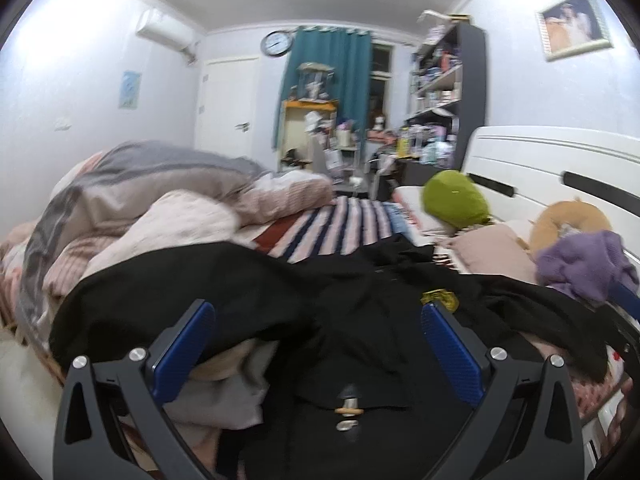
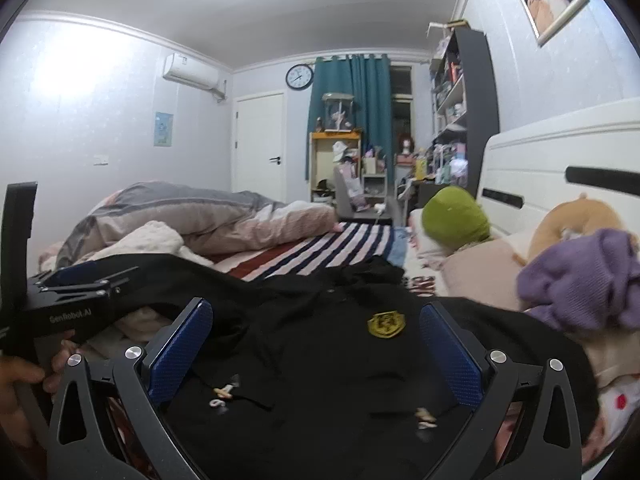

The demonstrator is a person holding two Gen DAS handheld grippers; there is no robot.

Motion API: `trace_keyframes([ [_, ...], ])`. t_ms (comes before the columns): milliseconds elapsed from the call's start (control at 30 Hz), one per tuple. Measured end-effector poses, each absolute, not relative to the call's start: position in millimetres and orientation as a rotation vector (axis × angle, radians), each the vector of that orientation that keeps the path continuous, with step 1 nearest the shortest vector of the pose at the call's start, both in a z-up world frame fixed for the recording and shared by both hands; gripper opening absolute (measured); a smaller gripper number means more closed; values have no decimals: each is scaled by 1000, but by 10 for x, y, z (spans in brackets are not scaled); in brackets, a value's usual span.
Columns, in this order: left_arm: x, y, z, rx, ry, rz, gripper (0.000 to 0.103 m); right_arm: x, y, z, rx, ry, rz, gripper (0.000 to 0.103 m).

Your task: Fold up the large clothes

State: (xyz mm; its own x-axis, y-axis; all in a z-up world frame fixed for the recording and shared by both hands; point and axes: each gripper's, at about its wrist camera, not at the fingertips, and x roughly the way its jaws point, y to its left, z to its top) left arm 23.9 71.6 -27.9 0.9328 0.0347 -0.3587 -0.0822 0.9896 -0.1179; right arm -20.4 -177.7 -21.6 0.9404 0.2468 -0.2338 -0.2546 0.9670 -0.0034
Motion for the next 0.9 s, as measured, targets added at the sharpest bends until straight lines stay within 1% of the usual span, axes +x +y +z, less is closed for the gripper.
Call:
trace_keyframes([
  [167,345,1300,-509,-164,406,199,102,177,-1688,-473,64,322,297,103],
  [267,342,1713,-650,-168,421,272,102,411,-1579,-636,63,378,262,103],
  [467,113,2728,-940,-369,403,308,102,680,-1263,-858,59,447,294,103],
  [567,42,3081,-1083,-468,397,266,102,729,-1144,-903,58,455,304,103],
  [633,53,3214,-1173,-476,410,255,100,753,-1074,-922,52,461,308,103],
  [667,81,3205,-1181,-479,418,245,95,765,-1041,-931,52,465,311,103],
  [700,82,3225,-1213,-487,425,223,87,783,-1014,-937,54,469,313,103],
  [733,90,3242,-1244,-504,427,189,83,786,-1000,-942,56,471,314,103],
  [767,94,3239,-1256,-520,428,162,74,788,-987,-947,59,472,314,103],
  [800,119,3259,-1276,-539,429,128,68,786,-994,-944,61,473,313,103],
  [833,145,3253,-1284,-543,431,110,66,791,-990,-942,64,474,309,103],
  [867,161,3213,-1273,-528,435,108,59,795,-987,-938,67,475,305,103],
  [900,189,3171,-1260,-502,444,113,46,802,-985,-935,71,475,302,103],
])
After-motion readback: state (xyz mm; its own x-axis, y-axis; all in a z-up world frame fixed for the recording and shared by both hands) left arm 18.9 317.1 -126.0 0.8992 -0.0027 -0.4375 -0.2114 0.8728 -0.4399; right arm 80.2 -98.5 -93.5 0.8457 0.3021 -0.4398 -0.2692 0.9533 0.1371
